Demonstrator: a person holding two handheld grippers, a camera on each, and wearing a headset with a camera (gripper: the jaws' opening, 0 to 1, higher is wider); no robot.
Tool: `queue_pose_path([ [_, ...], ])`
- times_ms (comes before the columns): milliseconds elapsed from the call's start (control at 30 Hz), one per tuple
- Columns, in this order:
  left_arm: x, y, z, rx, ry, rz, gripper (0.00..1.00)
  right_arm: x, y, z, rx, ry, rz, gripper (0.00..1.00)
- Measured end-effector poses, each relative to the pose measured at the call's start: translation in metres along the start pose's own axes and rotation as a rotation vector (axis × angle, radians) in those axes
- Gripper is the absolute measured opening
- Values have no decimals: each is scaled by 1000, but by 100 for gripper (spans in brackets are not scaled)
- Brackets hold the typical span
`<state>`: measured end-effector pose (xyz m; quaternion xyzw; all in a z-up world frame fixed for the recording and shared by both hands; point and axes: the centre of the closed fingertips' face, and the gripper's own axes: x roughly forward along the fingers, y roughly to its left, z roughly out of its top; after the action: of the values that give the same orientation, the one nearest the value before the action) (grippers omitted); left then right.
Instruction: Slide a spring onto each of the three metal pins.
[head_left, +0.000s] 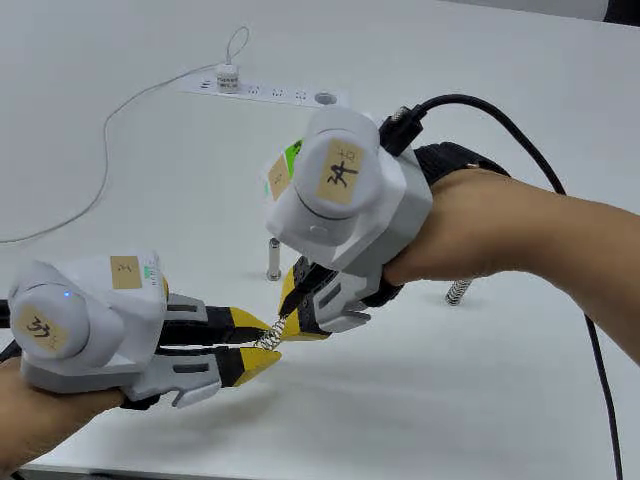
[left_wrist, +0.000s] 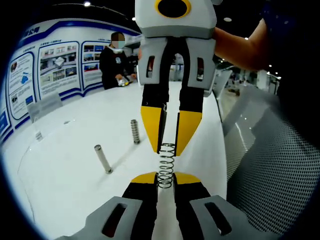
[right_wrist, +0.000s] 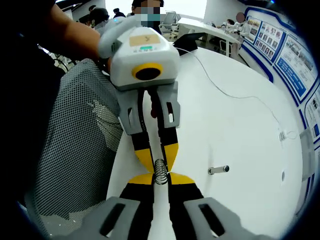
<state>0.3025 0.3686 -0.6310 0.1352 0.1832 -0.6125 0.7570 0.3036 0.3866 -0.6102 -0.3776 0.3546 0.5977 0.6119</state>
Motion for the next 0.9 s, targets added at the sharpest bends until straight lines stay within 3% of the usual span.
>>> queue_pose_path([
  [233, 1, 1, 3, 24, -11, 7, 11, -3, -2, 3, 2, -19, -17, 11],
  [467, -1, 3, 7, 19, -32, 11, 11, -2, -2, -1, 14, -14, -16, 15],
  [900, 0, 4, 12, 12, -55, 14, 11, -4, -2, 4, 36, -38, -17, 12],
])
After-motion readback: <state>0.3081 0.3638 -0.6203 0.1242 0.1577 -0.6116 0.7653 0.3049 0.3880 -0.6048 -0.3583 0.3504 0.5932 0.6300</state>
